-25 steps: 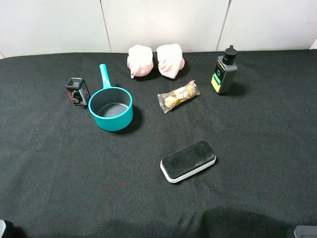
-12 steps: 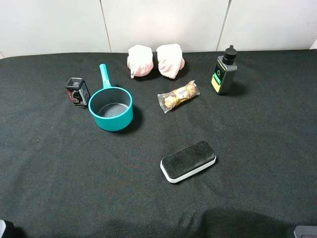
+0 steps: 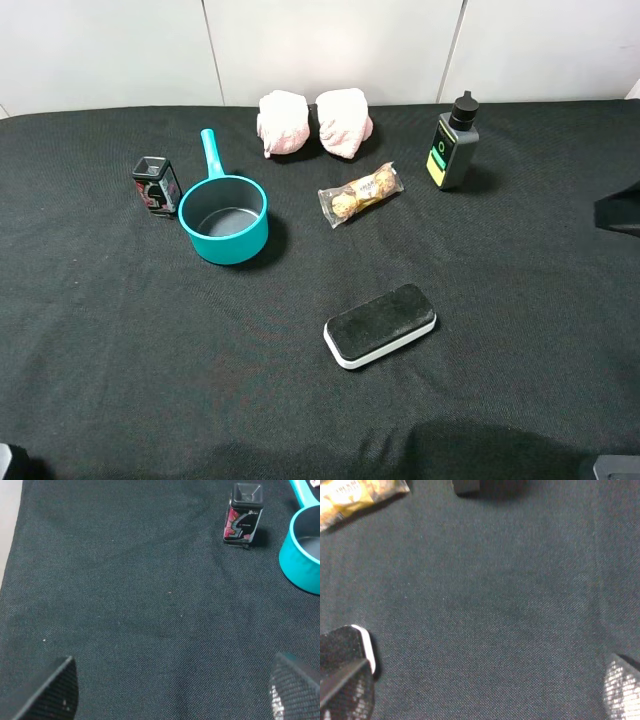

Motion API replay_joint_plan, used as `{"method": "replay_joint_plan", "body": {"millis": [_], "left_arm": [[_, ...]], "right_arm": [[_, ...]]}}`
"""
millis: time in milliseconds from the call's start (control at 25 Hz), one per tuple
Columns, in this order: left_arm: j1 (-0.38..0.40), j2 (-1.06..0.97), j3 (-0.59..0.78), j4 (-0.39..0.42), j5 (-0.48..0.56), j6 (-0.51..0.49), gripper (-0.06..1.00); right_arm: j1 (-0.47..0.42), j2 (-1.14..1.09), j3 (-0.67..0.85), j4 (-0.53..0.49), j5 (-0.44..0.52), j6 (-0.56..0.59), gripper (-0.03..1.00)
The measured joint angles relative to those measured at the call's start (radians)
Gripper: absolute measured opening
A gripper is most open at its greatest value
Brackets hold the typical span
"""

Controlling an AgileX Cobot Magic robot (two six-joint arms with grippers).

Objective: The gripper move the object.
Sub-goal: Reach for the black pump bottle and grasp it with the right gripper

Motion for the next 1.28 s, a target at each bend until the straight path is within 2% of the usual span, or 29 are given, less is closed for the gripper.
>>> {"method": "replay_joint_plan", "body": {"millis": [440, 680, 1040, 1280], "left_arm": [[0.000, 0.000, 0.000, 0.000, 0.000, 0.000, 0.76], [0.000, 0.000, 0.000, 0.000, 0.000, 0.000, 0.76], [0.000, 0.000, 0.000, 0.000, 0.000, 0.000, 0.76], [0.000, 0.000, 0.000, 0.000, 0.000, 0.000, 0.76]], "right_arm": [[0.000, 0.148, -0.040, 0.056, -0.039, -0.039, 0.69], [0.000, 0.237, -0.181, 0.042, 0.014, -0.047, 0.69], [0.000, 0.443, -0.410, 0.022, 0.150, -0.050, 0.69], [0.000, 0.528, -0.519, -0.009, 0.179, -0.035, 0.69]]}}
